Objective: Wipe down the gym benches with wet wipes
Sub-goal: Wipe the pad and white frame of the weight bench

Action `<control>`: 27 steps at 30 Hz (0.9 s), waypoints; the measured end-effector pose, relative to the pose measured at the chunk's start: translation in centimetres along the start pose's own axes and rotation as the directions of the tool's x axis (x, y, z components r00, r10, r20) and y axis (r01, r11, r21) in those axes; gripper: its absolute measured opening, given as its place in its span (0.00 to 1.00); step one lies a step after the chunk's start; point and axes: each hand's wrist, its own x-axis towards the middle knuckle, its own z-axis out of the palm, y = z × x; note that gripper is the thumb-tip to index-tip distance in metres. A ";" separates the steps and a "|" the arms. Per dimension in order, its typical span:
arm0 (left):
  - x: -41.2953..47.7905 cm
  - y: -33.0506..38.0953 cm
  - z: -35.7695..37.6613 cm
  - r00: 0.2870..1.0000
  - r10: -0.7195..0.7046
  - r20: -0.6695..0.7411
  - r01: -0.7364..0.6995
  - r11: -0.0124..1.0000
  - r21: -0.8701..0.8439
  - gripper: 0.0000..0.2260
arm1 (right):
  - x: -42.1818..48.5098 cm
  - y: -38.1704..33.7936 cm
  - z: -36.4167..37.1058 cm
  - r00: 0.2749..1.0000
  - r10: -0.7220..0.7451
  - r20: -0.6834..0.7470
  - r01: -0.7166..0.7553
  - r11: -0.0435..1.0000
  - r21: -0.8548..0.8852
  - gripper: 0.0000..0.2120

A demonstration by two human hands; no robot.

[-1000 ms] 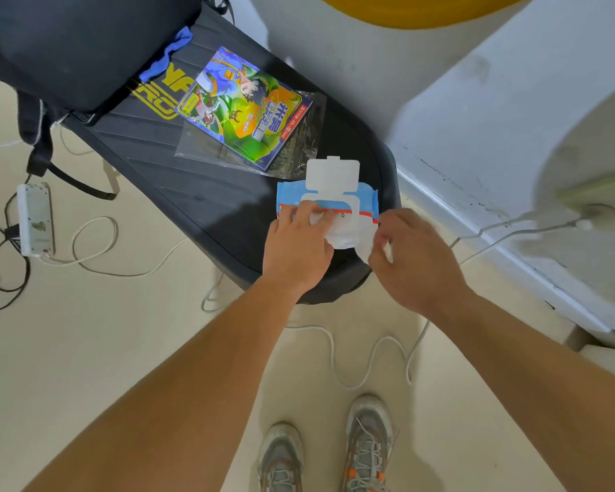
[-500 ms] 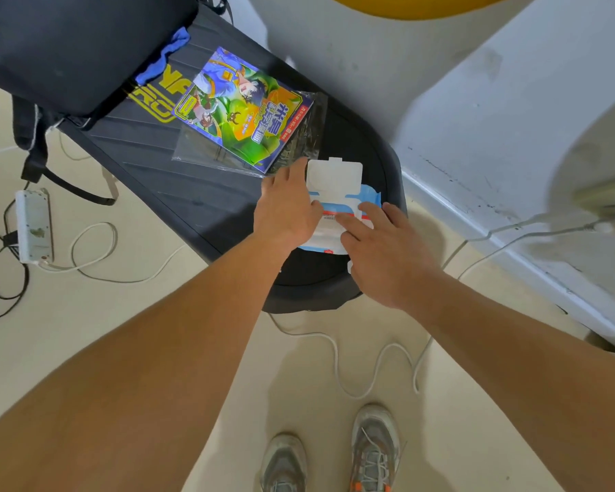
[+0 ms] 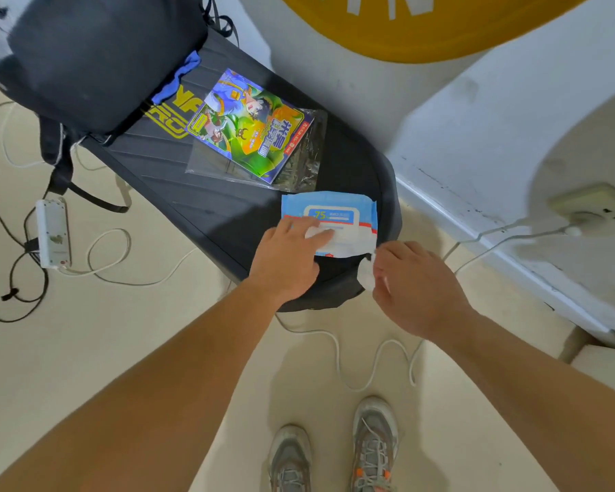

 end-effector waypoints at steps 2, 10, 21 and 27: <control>-0.2 0.4 0.1 0.998 0.017 0.062 -0.027 0.985 0.172 0.26 | -2.3 0.7 -0.4 0.999 0.047 -0.015 -0.047 0.999 0.006 0.04; -3.1 5.3 -4.6 0.979 -0.065 0.193 0.052 0.996 0.075 0.23 | -6.9 0.4 -4.8 0.980 0.194 0.036 -0.197 0.977 0.086 0.07; -24.4 18.4 -23.3 0.979 0.072 0.188 0.034 0.860 -0.509 0.09 | -24.9 -9.5 -26.4 0.913 0.370 0.172 -0.406 0.870 0.279 0.06; -33.8 23.2 -30.5 0.942 0.299 0.153 -0.147 0.776 -0.613 0.13 | -39.9 -14.0 -33.1 0.782 0.615 0.100 -0.591 0.682 0.431 0.09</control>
